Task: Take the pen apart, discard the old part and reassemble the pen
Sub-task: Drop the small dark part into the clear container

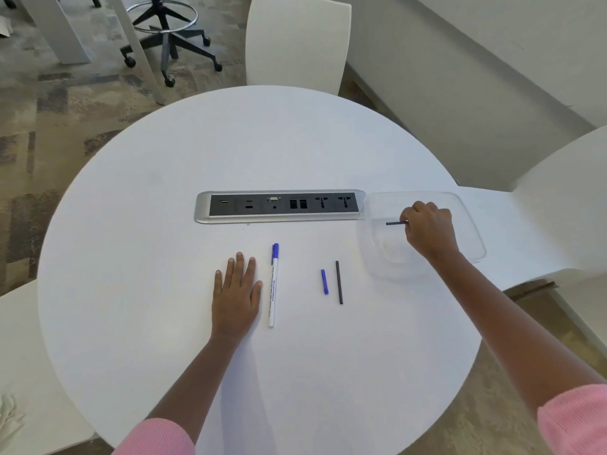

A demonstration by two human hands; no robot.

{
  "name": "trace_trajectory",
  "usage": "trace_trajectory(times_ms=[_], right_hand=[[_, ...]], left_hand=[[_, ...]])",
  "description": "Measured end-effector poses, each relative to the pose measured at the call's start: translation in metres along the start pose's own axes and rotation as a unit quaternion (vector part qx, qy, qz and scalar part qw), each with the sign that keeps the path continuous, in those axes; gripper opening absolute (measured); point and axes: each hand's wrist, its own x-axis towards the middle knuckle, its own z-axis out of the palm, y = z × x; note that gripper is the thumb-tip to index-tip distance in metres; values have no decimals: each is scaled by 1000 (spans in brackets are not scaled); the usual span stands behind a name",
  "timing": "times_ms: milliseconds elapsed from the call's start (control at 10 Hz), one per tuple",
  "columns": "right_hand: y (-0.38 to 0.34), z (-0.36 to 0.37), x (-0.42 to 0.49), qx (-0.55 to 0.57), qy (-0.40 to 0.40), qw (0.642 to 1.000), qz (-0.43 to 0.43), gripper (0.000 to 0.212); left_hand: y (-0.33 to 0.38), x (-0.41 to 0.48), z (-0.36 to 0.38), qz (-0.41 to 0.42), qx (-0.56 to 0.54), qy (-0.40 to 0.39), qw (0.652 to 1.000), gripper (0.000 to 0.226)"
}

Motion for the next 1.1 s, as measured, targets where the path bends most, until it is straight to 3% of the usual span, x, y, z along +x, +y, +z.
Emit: trace_trajectory(times_ms=[400,700,900,1000,1100], right_hand=[[17,30,12,-46,-159,986,14,27],[17,25,15,0,-173,984,36,29],[8,-8,12,150,-14,984,90,24],[-9,-30,0,230,77,967,76,19],[-37,-44,-13,292,115,948,58,17]], left_hand=[[3,1,2,-15,8,-6,1000,59],[3,1,1,-18,6,-7,1000,60],[3,0,1,-17,0,-4,1000,60],[3,0,0,-13,-2,-7,1000,59],[2,0,-1,-7,-1,-9,1000,58]])
